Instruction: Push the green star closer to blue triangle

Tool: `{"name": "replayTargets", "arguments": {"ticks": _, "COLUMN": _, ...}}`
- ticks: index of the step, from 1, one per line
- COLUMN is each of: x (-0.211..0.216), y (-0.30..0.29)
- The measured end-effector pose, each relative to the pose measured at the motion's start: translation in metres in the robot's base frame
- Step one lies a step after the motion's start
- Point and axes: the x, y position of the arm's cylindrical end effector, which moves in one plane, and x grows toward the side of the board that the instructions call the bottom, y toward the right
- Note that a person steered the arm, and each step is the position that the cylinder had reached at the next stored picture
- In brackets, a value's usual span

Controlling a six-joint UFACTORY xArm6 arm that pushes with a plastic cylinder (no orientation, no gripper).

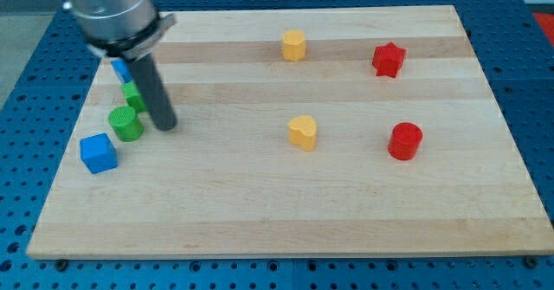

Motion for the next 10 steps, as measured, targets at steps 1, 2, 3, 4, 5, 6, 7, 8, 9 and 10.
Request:
{"name": "replayTargets", "arguments": {"ticks": 1, "x": -0.044, "y": 0.032}}
{"name": "replayTargets", "arguments": {"ticks": 2, "x": -0.058, "y": 0.027}}
{"name": "replayTargets", "arguments": {"ticks": 3, "x": -0.050, "y": 0.022}}
{"name": "replayTargets", "arguments": {"ticks": 4, "x": -0.044, "y": 0.007}}
{"name": "replayTargets", "arguments": {"ticks": 5, "x": -0.044, "y": -0.035}}
{"name": "replayTargets", "arguments": {"ticks": 6, "x": -0.040, "y": -0.048}}
{"name": "replayTargets", "arguments": {"ticks": 7, "x": -0.023, "y": -0.048}}
{"name": "replayTargets", "arguments": {"ticks": 8, "x": -0.012, "y": -0.055}}
{"name": "replayTargets", "arguments": {"ticks": 9, "x": -0.003, "y": -0.062}}
{"name": "replayTargets", "arguments": {"ticks": 10, "x": 0.005, "y": -0.067}}
